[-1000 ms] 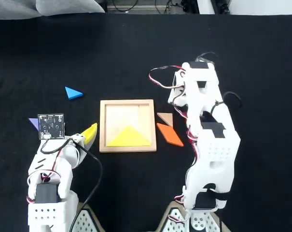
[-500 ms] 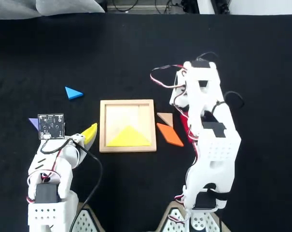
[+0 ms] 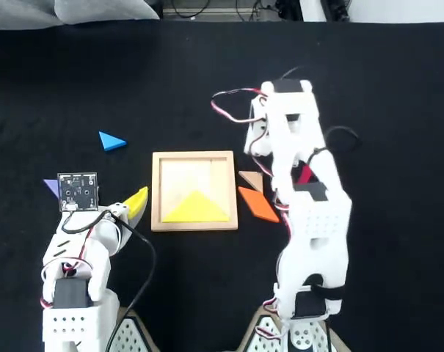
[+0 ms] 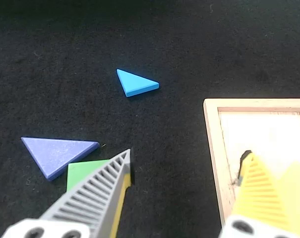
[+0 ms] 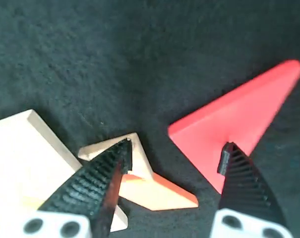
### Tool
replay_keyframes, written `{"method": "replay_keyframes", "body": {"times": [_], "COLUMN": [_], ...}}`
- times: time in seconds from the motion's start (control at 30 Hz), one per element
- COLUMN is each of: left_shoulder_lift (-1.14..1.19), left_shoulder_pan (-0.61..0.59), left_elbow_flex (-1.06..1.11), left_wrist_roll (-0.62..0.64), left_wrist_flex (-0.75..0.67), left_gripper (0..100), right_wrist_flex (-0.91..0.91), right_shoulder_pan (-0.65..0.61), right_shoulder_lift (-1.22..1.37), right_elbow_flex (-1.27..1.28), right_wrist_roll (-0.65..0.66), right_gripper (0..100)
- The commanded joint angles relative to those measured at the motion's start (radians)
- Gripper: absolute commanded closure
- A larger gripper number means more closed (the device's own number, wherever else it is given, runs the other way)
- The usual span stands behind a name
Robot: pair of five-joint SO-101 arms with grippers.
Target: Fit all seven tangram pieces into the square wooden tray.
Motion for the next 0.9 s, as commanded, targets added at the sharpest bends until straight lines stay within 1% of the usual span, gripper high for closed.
{"method": "replay_keyframes", "body": {"times": [0.0, 0.3, 0.43, 0.53, 0.87], "left_shoulder_lift": [-0.005, -0.005, -0.005, -0.005, -0.005], "left_shoulder_pan": [0.005, 0.008, 0.007, 0.007, 0.007], "left_elbow_flex": [0.021, 0.021, 0.021, 0.021, 0.021], "left_wrist_roll": [-0.005, -0.005, -0.005, -0.005, -0.005], "left_wrist_flex": [-0.018, -0.018, -0.018, -0.018, -0.018], "left_gripper": [66, 66, 66, 66, 66], "right_wrist_flex": [-0.009, 0.041, 0.041, 0.055, 0.038], "right_shoulder_pan": [0.006, 0.077, 0.106, 0.123, 0.117], "right_shoulder_lift": [0.024, 0.087, 0.087, 0.09, 0.091], "right_elbow_flex": [-0.073, -0.084, -0.081, -0.084, -0.077], "right_wrist_roll": [0.008, 0.017, 0.058, 0.066, 0.066], "right_gripper": [71.5, 71.5, 71.5, 71.5, 71.7]}}
